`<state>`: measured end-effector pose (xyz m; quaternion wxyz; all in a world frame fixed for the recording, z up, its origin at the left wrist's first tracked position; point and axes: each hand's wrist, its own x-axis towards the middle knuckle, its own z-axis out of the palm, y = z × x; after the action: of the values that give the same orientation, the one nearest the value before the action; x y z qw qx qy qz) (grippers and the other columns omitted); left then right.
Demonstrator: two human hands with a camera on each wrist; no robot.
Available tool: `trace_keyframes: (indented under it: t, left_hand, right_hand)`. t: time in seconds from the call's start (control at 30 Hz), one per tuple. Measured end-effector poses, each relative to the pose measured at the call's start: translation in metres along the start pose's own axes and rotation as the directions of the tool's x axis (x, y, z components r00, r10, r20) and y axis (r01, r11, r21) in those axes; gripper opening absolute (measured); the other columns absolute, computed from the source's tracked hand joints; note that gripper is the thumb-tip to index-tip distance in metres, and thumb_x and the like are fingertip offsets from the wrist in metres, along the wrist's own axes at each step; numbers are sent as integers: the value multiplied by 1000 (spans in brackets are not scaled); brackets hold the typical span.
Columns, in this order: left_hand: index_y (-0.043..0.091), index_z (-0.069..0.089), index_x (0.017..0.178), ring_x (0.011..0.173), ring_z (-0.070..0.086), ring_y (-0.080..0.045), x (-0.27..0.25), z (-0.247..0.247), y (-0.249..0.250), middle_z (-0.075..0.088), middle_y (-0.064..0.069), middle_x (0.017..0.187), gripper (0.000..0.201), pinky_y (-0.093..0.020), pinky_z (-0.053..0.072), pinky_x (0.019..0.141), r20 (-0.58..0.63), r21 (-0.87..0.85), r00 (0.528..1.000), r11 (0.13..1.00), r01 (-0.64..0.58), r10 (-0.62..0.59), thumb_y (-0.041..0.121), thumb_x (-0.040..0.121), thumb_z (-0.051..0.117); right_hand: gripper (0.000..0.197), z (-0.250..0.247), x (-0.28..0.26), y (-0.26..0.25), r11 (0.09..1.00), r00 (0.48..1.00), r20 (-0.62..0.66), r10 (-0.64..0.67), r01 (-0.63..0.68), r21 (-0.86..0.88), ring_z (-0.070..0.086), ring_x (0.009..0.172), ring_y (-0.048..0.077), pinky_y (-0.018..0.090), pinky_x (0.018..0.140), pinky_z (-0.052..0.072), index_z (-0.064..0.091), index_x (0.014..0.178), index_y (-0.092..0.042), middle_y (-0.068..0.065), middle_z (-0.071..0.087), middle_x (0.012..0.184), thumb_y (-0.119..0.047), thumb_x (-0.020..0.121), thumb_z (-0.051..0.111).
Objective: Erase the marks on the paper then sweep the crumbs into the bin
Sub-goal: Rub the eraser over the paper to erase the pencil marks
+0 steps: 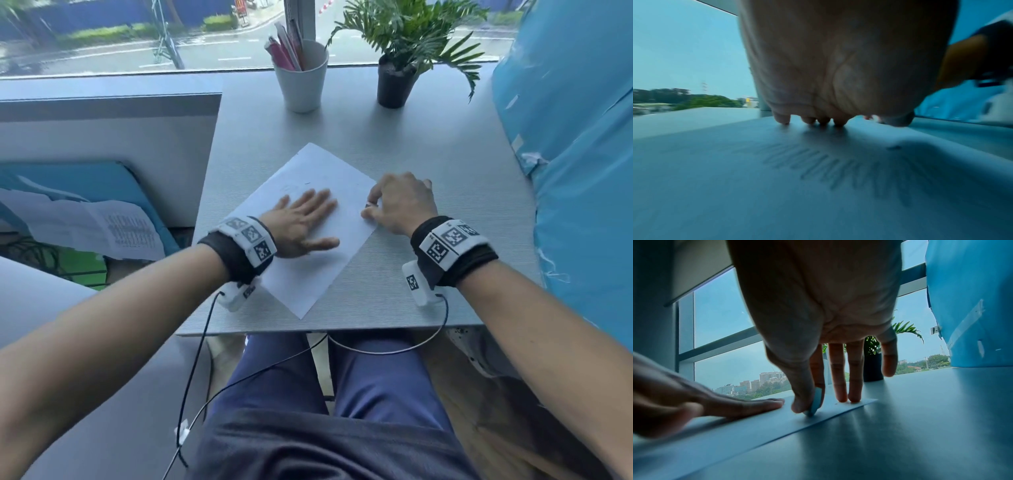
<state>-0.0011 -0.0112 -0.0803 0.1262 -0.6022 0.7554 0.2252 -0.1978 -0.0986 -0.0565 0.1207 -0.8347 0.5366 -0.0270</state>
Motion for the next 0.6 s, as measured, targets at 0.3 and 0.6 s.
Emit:
trace_keyframes:
  t: [0.3,0.6]
  left_hand:
    - [11,-5,158,152,-11,-20,-4,-9,1,-15,-3,164,129,-56,0,121,-40,-120,992,986,113,-119,78,71,62]
    - [41,-13,154,146,-30,-17,-1,1,-12,-27,9,161,143,-56,-16,117,-5,-143,999,988,51,-52,87,48,70]
  right_hand:
    - [15,8,-65,-28,964,986,96,-135,153,-215,63,89,25,50,101,31,59,88,-25,3,64,95,-36,84,67]
    - [8,-2,-7,-34,933,954,127,-272,229,276,54,62,5,24,72,52,79,83,-14,-8,61,65,-20,79,77]
